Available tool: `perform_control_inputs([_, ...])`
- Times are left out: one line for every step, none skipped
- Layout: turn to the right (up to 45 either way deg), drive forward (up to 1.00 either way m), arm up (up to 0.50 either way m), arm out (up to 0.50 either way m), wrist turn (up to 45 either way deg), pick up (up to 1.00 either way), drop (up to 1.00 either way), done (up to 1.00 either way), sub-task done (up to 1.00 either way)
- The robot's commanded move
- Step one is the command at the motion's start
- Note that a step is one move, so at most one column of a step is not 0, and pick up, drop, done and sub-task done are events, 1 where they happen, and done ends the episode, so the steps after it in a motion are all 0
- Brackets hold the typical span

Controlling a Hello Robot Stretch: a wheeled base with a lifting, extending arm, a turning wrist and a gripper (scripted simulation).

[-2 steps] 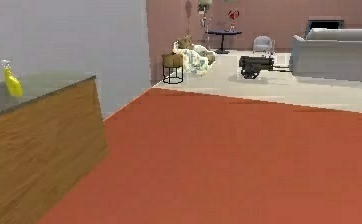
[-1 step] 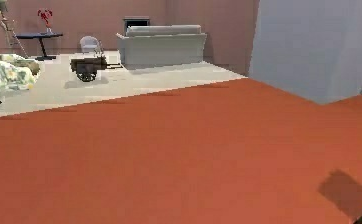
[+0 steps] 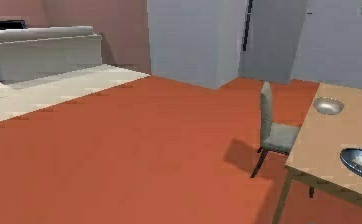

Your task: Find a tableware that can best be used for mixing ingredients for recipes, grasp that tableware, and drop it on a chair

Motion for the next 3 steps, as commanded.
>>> perform_control_inputs([0.0, 1.0, 0.0, 0.0, 0.0, 0.0, 0.0, 0.0, 0.0])
perform_control_inputs([3.0, 0.0, 0.0, 0.0, 0.0, 0.0, 0.0, 0.0, 0.0])
perform_control_inputs([0.0, 0.25, 0.0, 0.0, 0.0, 0.0, 0.0, 0.0, 0.0])
